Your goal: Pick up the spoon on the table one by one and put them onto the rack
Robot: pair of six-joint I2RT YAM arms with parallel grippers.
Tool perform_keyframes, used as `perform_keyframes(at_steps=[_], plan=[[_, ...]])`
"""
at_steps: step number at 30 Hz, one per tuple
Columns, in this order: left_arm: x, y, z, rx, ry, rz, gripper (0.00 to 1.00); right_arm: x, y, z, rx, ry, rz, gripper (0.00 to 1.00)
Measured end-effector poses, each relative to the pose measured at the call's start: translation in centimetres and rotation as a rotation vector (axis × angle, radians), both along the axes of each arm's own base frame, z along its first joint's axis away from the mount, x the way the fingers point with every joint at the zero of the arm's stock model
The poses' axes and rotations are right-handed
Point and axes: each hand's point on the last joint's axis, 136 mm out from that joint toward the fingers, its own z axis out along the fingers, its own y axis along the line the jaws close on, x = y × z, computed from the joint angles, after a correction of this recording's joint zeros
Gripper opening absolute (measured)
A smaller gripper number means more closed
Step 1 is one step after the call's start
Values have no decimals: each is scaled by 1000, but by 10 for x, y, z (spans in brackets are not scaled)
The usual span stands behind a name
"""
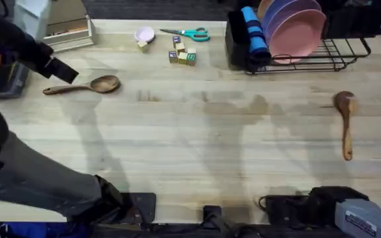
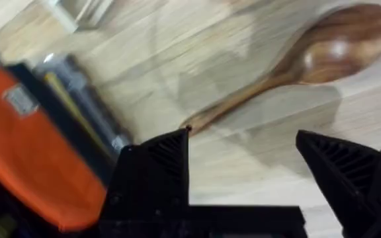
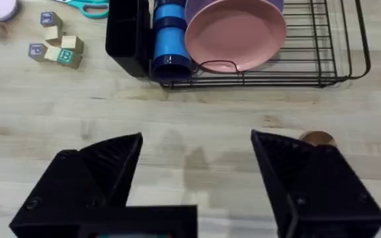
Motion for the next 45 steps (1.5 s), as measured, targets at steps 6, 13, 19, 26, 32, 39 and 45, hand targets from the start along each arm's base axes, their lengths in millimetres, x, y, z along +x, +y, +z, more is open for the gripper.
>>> perform_keyframes(at_steps=[6, 13, 19, 26, 32, 39, 45], plan=[[11, 4, -27, 2, 25, -123, 993, 0, 0, 0, 0, 0, 0, 996], [10, 13, -60, -26, 76, -139, 993, 0, 0, -1, 0, 3, 0, 996], [10, 12, -60, -31, 77, -141, 993, -1, 0, -1, 0, 3, 0, 995], [19, 16, -58, -14, 39, -144, 993, -1, 0, -1, 0, 3, 0, 996], [20, 15, -77, -48, 64, -148, 994, -1, 0, -1, 0, 3, 0, 996], [15, 9, -98, -108, 119, -151, 993, -1, 0, -1, 0, 3, 0, 996], [14, 7, -101, -132, 139, -152, 993, -1, 0, -1, 0, 4, 0, 995]])
